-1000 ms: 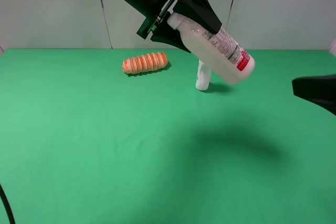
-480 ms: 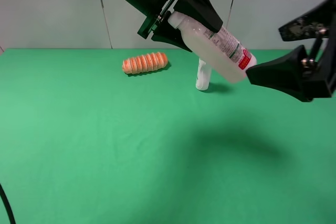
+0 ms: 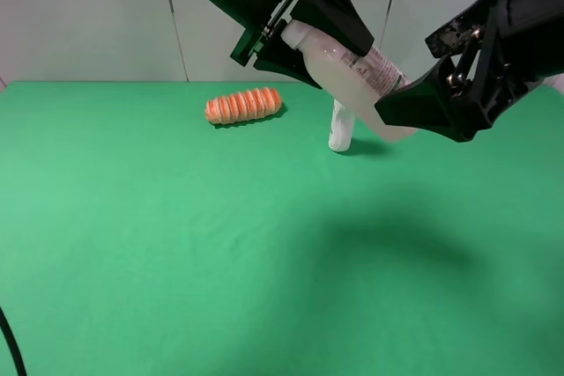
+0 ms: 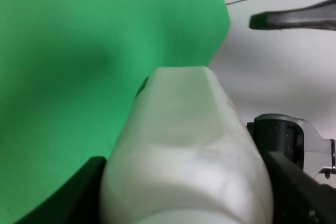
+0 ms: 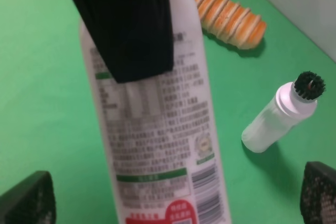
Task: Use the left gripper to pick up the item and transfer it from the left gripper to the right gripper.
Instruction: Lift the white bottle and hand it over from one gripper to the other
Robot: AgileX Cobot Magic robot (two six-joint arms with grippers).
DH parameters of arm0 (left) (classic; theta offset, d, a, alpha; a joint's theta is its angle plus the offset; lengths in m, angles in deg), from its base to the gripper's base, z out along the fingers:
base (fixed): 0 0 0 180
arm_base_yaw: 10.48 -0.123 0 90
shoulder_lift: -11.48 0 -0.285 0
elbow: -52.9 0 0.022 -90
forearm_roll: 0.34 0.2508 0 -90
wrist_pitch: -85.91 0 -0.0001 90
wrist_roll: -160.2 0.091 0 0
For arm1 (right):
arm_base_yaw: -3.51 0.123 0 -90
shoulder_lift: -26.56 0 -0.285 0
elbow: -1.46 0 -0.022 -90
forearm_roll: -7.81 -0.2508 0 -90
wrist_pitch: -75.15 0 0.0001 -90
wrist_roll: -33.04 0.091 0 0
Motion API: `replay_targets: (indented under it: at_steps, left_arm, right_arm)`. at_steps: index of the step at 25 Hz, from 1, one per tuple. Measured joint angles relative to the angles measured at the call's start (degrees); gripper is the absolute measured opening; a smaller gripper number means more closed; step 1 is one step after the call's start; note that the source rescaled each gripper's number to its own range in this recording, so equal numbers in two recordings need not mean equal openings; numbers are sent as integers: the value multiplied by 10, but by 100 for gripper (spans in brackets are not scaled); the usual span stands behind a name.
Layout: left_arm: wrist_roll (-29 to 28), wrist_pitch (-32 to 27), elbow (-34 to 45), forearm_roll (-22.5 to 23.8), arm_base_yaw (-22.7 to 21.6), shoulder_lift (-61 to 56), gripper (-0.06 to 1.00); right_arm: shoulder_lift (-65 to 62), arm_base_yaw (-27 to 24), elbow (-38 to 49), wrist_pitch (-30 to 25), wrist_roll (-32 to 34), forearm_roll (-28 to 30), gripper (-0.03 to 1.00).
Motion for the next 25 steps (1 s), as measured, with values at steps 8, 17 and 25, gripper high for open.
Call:
replay_targets:
  at_steps: [8, 17, 25]
  left_arm:
    - [-1, 0, 0, 0, 0, 0, 0]
    - [-1, 0, 0, 0, 0, 0, 0]
    - [-1, -2, 0, 0, 0, 0, 0]
  right_arm:
    - [33, 8, 0, 16, -14, -4, 100]
    - [70, 8, 0, 32, -14, -6, 100]
    - [97, 8, 0, 46, -15, -15, 100]
